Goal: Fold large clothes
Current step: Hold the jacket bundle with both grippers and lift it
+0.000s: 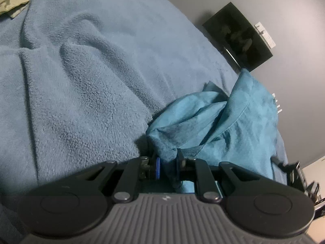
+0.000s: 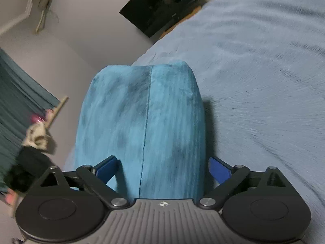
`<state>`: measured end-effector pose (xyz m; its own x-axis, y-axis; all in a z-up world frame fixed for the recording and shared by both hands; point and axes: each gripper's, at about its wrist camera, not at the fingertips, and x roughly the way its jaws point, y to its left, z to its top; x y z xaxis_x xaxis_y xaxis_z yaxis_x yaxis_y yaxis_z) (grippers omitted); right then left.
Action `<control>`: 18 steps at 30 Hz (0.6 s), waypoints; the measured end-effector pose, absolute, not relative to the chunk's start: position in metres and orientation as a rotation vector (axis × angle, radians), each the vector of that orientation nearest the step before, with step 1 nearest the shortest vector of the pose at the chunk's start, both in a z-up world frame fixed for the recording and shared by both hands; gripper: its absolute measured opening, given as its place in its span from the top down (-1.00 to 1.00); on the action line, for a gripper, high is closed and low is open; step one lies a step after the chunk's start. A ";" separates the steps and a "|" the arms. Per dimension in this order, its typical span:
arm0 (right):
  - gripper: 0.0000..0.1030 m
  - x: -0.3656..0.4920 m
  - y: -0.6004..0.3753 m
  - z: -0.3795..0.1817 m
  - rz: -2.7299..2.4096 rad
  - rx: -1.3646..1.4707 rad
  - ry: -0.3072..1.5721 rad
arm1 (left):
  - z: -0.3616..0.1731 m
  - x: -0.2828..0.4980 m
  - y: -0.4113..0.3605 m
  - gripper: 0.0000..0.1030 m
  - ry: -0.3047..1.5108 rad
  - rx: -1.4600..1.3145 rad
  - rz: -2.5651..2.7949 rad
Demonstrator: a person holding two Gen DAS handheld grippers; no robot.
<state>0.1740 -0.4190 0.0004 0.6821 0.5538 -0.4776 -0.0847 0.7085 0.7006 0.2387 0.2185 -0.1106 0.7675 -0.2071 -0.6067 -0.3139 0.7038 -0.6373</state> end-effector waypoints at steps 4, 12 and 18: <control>-1.00 0.207 -0.430 -0.017 0.485 0.809 0.768 | -0.115 0.248 0.213 0.75 0.724 -0.771 0.069; -1.00 0.286 -0.434 -0.059 0.644 0.939 0.829 | -0.130 0.261 0.215 0.73 0.733 -0.803 0.065; -0.46 0.281 -0.430 -0.056 0.592 0.916 0.746 | -0.130 0.266 0.207 0.73 0.721 -0.764 0.072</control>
